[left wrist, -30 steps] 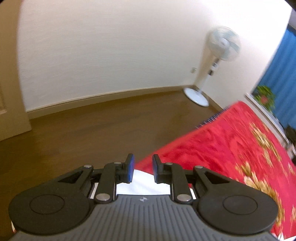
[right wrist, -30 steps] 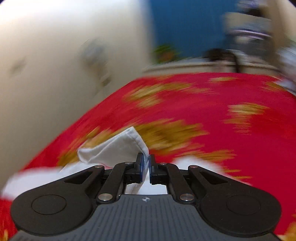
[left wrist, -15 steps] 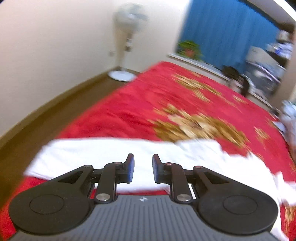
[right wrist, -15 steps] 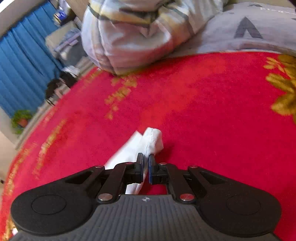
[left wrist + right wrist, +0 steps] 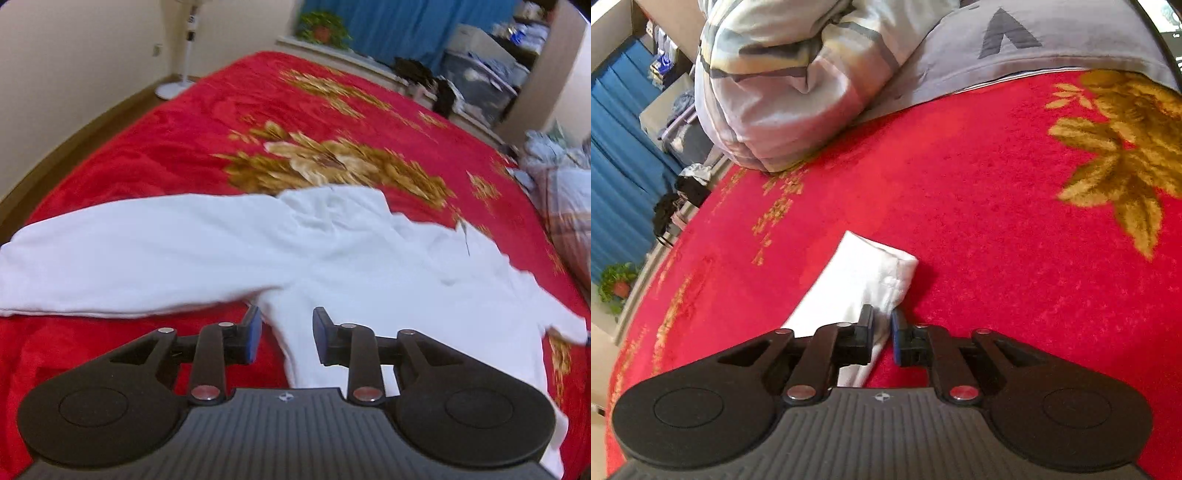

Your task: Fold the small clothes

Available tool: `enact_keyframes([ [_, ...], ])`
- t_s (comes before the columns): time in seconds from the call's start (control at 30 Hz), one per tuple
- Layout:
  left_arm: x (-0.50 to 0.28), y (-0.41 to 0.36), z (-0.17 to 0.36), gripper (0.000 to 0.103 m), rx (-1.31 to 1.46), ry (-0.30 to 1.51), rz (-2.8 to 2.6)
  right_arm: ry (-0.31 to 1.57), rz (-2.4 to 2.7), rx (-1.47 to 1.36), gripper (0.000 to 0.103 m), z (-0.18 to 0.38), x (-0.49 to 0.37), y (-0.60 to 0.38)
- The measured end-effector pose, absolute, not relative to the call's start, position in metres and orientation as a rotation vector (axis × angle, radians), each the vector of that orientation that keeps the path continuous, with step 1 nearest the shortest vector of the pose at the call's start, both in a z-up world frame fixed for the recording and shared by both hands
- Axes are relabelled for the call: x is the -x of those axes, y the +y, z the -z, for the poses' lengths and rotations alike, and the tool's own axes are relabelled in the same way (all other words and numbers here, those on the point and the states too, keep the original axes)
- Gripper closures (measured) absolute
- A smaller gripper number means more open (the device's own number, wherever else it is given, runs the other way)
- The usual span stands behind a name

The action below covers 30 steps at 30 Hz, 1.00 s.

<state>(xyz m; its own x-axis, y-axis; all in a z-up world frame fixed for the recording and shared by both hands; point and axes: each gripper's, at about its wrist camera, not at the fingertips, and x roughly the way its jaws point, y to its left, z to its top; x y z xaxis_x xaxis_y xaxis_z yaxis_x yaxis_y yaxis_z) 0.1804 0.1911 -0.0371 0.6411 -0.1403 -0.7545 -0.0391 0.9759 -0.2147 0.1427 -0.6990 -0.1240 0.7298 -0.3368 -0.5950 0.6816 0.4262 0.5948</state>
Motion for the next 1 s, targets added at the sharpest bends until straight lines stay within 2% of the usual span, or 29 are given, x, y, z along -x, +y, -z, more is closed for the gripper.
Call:
enact_keyframes([
  [0.03, -0.176, 0.189, 0.038, 0.069, 0.210, 0.880, 0.063, 0.413, 0.636, -0.939, 0.101, 0.123, -0.142, -0.699],
  [0.13, -0.169, 0.189, 0.039, 0.069, 0.201, 0.895, 0.065, 0.374, 0.669, -0.876, 0.101, 0.117, -0.138, -0.703],
  [0.27, -0.163, 0.189, 0.039, 0.069, 0.200, 0.902, 0.070, 0.454, 0.796, -0.898, 0.095, 0.116, -0.132, -0.699],
  [0.37, -0.154, 0.188, 0.032, 0.069, 0.200, 0.885, 0.089, 0.501, 0.814, -0.784, 0.095, 0.089, -0.133, -0.671],
  [0.53, -0.124, 0.185, 0.020, 0.069, 0.225, 0.873, 0.148, 0.451, 0.562, -0.704, 0.094, 0.024, -0.122, -0.600],
  [0.6, -0.107, 0.184, 0.018, 0.069, 0.246, 0.878, 0.169, 0.462, 0.396, -0.659, 0.088, 0.002, -0.112, -0.564],
  [0.67, -0.087, 0.185, 0.018, 0.069, 0.271, 0.895, 0.177, 0.496, 0.220, -0.611, 0.073, -0.013, -0.096, -0.523],
  [0.77, -0.057, 0.185, 0.026, 0.069, 0.310, 0.938, 0.182, 0.587, -0.047, -0.502, 0.058, -0.017, -0.069, -0.457],
  [1.0, -0.005, 0.172, 0.067, 0.069, 0.322, 1.129, 0.169, 0.874, -0.346, -0.277, 0.053, 0.035, -0.030, -0.356],
])
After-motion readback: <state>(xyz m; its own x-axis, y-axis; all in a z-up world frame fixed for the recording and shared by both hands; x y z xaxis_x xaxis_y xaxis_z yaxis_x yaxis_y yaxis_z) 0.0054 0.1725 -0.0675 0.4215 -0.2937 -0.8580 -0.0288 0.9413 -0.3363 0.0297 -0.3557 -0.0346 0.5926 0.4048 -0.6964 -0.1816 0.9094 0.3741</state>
